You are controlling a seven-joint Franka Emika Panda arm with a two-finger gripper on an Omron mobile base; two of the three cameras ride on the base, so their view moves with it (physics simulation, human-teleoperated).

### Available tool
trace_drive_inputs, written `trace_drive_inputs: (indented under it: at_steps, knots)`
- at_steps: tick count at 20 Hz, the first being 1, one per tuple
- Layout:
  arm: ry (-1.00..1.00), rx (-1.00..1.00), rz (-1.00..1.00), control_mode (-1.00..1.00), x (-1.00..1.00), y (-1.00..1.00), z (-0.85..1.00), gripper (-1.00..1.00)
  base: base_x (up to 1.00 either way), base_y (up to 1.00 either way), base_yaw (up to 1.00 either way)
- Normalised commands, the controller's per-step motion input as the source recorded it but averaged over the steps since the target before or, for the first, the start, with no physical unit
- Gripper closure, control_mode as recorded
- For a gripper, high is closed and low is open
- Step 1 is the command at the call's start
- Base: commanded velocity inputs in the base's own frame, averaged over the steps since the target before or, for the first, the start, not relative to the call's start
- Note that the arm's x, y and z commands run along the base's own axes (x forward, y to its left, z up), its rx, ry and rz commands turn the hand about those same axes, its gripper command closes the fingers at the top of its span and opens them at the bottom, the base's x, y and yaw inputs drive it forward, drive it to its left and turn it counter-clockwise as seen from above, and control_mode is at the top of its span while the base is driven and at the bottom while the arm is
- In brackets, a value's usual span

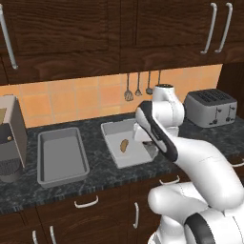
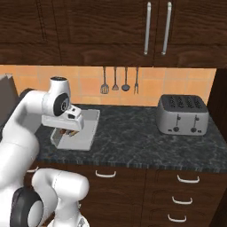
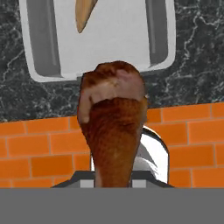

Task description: Place one sweet potato and one chicken drumstick in each tupperware on the nearby counter, to pack two identical lunches.

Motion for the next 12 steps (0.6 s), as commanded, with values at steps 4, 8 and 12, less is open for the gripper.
trace_drive_inputs:
  at_steps: [4, 8, 12]
  knots:
    - [0.0, -0.02, 0.0, -1.0, 1.0, 0.26, -0.72, 1.0, 0.0, 0.0, 0.0]
    - [0.03, -0.02, 0.02, -1.0, 0.98, -0.11, -0.22, 1.0, 0.0, 0.0, 0.0]
    - [0.03, 0.0, 0.0, -1.0, 1.0, -0.02, -0.12, 1.0, 0.0, 0.0, 0.0]
